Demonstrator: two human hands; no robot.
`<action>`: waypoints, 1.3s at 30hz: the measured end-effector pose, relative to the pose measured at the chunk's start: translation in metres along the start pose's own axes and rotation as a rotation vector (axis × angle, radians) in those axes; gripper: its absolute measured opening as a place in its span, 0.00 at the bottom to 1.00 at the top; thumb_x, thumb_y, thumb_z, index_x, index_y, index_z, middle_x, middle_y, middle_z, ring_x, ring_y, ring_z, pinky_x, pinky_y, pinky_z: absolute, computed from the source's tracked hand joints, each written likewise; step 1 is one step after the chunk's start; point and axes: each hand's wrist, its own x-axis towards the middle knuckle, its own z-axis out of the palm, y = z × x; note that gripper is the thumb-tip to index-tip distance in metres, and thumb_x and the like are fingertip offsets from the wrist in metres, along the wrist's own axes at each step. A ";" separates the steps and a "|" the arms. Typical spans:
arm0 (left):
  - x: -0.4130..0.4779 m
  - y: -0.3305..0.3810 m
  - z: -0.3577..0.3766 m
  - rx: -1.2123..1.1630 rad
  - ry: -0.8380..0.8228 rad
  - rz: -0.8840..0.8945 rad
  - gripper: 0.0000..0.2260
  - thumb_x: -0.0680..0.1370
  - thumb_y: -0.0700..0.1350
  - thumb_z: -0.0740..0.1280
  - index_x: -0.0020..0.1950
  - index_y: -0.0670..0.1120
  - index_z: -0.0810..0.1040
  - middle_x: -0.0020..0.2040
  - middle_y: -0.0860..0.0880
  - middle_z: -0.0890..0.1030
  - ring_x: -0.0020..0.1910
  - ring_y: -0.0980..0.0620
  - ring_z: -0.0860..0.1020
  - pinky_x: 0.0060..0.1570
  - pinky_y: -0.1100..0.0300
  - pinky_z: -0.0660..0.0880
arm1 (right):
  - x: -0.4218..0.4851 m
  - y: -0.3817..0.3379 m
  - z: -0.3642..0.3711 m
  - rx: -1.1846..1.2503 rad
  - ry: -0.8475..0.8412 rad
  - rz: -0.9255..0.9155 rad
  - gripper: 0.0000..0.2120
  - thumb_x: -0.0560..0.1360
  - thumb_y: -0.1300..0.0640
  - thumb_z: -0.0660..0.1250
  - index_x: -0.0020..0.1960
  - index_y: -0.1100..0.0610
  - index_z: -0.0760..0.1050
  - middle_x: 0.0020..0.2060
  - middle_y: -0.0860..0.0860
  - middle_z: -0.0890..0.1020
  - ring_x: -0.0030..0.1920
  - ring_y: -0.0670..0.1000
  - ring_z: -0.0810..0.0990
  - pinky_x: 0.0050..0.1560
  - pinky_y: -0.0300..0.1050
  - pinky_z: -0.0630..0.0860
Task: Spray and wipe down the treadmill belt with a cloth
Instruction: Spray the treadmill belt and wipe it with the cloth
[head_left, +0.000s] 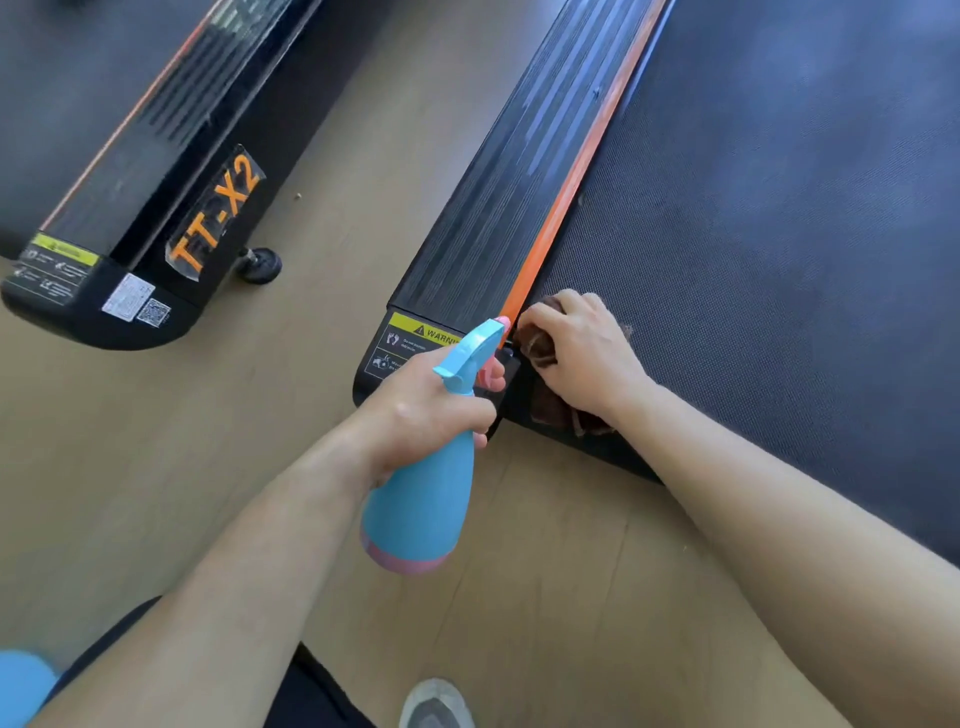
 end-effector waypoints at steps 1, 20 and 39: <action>0.000 0.000 -0.002 0.000 0.001 -0.002 0.24 0.64 0.43 0.67 0.59 0.56 0.82 0.59 0.51 0.84 0.38 0.48 0.85 0.50 0.51 0.82 | -0.014 0.001 -0.001 0.002 -0.007 -0.062 0.18 0.71 0.57 0.72 0.60 0.51 0.77 0.54 0.55 0.76 0.50 0.59 0.72 0.53 0.57 0.75; 0.015 0.010 0.001 0.059 -0.051 0.001 0.21 0.68 0.41 0.69 0.59 0.55 0.81 0.59 0.55 0.84 0.40 0.49 0.86 0.48 0.52 0.80 | -0.065 0.016 0.001 -0.084 0.041 -0.137 0.19 0.66 0.55 0.74 0.56 0.51 0.79 0.49 0.55 0.75 0.42 0.58 0.71 0.44 0.55 0.75; 0.054 0.077 0.096 0.073 -0.255 0.141 0.26 0.63 0.44 0.68 0.61 0.56 0.81 0.58 0.55 0.85 0.44 0.42 0.88 0.50 0.50 0.82 | -0.114 0.163 -0.068 -0.152 0.353 0.768 0.11 0.76 0.52 0.69 0.58 0.49 0.79 0.55 0.59 0.74 0.54 0.66 0.72 0.58 0.57 0.73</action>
